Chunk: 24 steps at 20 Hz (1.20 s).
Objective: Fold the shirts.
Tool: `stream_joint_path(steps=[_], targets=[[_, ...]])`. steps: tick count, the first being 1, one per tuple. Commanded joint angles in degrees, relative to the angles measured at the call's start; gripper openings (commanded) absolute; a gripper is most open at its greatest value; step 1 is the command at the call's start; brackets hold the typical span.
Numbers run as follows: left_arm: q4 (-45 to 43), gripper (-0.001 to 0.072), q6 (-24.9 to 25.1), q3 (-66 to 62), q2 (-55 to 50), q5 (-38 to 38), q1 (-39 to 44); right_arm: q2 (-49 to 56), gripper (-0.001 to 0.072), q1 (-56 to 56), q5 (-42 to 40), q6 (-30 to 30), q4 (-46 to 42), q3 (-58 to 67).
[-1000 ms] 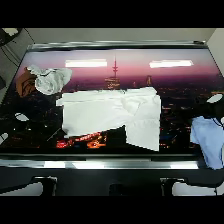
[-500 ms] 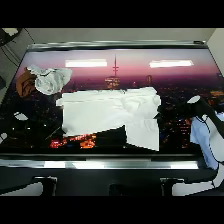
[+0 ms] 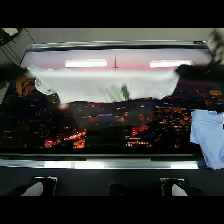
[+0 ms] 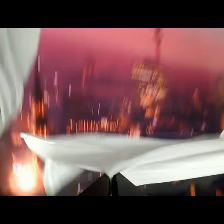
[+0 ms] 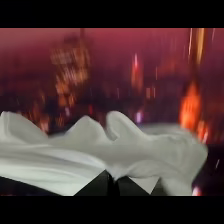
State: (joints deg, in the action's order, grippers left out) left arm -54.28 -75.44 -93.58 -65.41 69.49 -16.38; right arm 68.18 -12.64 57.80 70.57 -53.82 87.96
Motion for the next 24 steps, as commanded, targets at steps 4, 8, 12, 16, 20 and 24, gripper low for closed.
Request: stream_joint_path(steps=[4,8,12,16,20,24], targets=[[-3.19,0.003,-3.52,-26.29,18.16,-7.02,0.04,-31.32,0.0049,0.04,-21.79,-4.7,-1.05,9.86],[-5.11,0.0029,-6.62,-20.15,25.99,-14.6,0.04,-37.51,0.0048,0.04,-22.32,1.49,-6.56,9.86],[-6.45,0.0029,-6.45,-20.11,25.77,-13.55,0.04,-37.88,0.0048,0.04,-17.4,10.49,-16.68,9.92],[-8.55,0.0029,-6.43,-19.98,21.2,-1.99,0.04,-33.9,0.0048,0.04,-1.92,16.09,-23.8,9.92],[-8.57,0.0029,-3.26,-15.69,9.25,11.34,0.07,-18.12,0.0047,0.07,20.9,14.91,-21.07,9.9],[-11.3,0.0028,-1.2,1.42,-5.42,10.6,1.75,5.66,0.0046,0.37,32.63,14.16,-14.19,7.61]])
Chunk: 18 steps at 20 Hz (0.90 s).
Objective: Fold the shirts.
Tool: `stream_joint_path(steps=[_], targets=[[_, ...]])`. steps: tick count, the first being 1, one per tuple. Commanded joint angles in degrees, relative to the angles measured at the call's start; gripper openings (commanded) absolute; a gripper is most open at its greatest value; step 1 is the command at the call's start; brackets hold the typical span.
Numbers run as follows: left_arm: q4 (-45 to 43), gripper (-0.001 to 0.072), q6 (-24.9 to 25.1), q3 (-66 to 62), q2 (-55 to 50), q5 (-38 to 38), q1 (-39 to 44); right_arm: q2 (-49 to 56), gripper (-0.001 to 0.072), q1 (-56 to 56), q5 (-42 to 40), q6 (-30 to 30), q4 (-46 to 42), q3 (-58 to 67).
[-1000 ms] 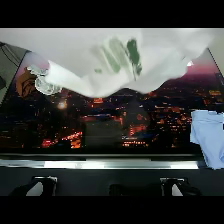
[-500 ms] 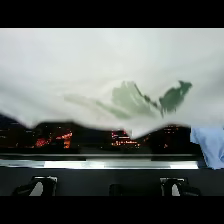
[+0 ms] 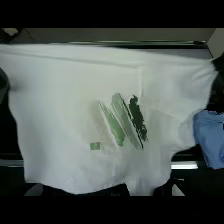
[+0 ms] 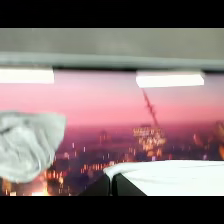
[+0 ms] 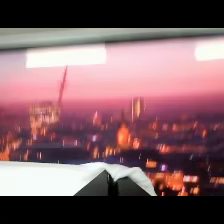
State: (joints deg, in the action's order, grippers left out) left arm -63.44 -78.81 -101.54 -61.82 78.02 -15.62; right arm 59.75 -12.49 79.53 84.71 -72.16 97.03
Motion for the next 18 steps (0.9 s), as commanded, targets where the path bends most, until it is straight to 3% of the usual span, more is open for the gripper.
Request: stream_joint_path(steps=[1,5,8,10,12,14,18], targets=[[-2.89,0.0029,2.56,13.31,-12.98,0.28,1.64,19.67,0.0046,1.42,8.48,0.0,4.33,-2.45],[-1.05,0.0029,2.01,16.17,-31.15,-10.16,2.58,38.53,0.0047,7.72,-14.12,2.25,6.45,-2.36],[3.41,0.003,1.25,10.75,-40.11,-13.03,2.36,44.44,0.0047,7.98,-28.59,6.64,12.39,-2.36],[5.16,0.003,1.29,8.39,-42.99,-14.69,2.45,44.83,0.0047,7.78,-33.51,7.61,12.94,-2.34],[5.25,0.0031,3.3,6.62,-43.56,-14.99,2.38,44.17,0.0048,6.78,-31.5,6.73,12.76,-1.4],[4.96,0.0031,4.94,4.55,-43.06,-10.54,1.79,41.92,0.0048,5.18,-24.28,5.88,12.31,-0.17],[2.01,0.0031,5.55,3.23,-43.54,6.84,0.7,37.24,0.0048,3.04,1.38,2.8,5.57,-0.63]])
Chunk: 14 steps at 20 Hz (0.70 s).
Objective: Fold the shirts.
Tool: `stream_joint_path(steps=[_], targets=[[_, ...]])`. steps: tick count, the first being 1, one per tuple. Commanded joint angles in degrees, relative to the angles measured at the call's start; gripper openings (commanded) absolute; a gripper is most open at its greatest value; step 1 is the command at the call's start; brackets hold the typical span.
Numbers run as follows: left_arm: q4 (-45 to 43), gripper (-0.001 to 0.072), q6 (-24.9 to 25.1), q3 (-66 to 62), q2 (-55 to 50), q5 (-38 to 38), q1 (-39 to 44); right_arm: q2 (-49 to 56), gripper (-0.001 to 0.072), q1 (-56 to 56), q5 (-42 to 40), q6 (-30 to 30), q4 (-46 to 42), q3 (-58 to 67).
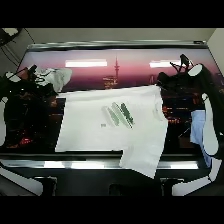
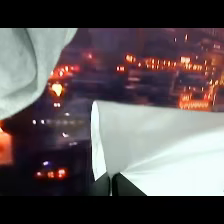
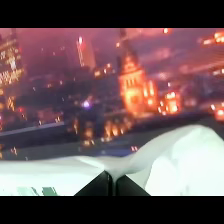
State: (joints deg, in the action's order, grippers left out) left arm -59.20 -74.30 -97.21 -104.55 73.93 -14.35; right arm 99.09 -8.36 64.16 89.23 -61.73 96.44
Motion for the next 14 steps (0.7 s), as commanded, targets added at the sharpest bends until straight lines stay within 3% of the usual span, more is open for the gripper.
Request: stream_joint_path(steps=[1,3,10,14], targets=[[-4.15,0.003,1.01,-0.68,-0.98,13.64,-0.57,-2.05,0.0048,-0.94,21.84,-1.75,-7.91,-0.83],[-4.87,0.003,0.81,0.35,-1.16,17.79,-0.57,-2.03,0.0048,-0.61,25.86,-0.85,-9.88,-4.39],[-5.01,0.003,-2.86,2.95,-1.46,28.41,0.7,-2.03,0.0047,-0.61,22.45,2.67,-6.54,-12.26],[-5.4,0.0029,-4.33,7.5,-1.53,29.27,0.79,-2.03,0.0047,-0.63,21.84,2.69,-6.67,-15.87]])
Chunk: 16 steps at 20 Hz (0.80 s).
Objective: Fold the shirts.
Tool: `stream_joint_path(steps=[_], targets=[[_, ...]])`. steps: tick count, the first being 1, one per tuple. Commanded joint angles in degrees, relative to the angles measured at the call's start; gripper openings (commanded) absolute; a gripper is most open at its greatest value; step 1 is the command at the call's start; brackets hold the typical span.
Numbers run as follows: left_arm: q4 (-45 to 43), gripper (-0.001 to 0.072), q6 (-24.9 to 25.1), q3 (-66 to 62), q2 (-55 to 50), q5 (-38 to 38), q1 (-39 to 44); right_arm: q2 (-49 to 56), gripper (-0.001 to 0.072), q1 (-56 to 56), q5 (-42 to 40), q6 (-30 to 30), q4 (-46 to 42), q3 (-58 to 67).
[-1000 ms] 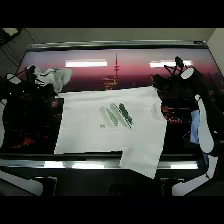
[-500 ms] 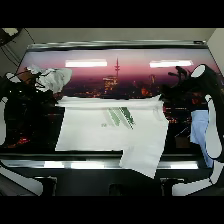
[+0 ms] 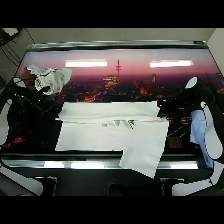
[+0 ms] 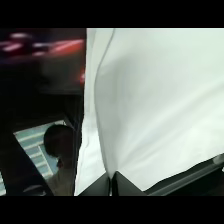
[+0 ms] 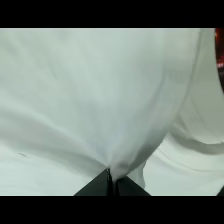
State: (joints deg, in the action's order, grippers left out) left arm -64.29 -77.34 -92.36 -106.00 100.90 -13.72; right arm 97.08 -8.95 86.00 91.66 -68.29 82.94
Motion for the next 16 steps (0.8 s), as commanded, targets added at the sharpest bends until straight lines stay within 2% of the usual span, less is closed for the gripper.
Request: stream_joint_path(steps=[1,6,7,8,9,11,14,16], targets=[[-0.42,0.003,-1.2,3.32,-0.09,2.29,0.17,-0.02,0.0047,-0.02,-0.72,0.13,-0.81,-2.8],[-3.61,0.0036,-0.24,3.67,-0.28,-0.94,0.35,-0.02,0.0049,-0.02,-5.53,0.24,-2.82,-2.91],[-3.19,0.0126,0.11,3.67,-0.28,-1.99,0.5,-0.02,0.0094,-0.04,-6.51,0.33,-1.88,-2.91],[-3.02,0.0346,0.2,3.65,-0.26,-2.64,0.57,-0.02,0.0221,-0.04,-6.93,0.33,-0.63,-2.89],[-3.06,0.0442,0.15,3.61,-0.22,-2.36,0.57,-0.11,0.0292,-0.22,-6.47,0.31,0.63,-2.8],[-3.34,0.0442,-0.31,3.63,0.72,-1.09,-0.15,-1.18,0.0506,-1.2,-2.54,-1.01,0.59,-2.49],[-3.52,0.0441,-3.93,4.55,4.2,-1.18,-2.36,-4.55,0.0512,-5.16,4.87,-2.93,-1.79,-2.86],[-3.61,0.0441,-3.87,10.01,8.37,-2.71,-3.13,-8.15,0.0504,-7.61,5.33,-2.95,-3.19,-5.75]])
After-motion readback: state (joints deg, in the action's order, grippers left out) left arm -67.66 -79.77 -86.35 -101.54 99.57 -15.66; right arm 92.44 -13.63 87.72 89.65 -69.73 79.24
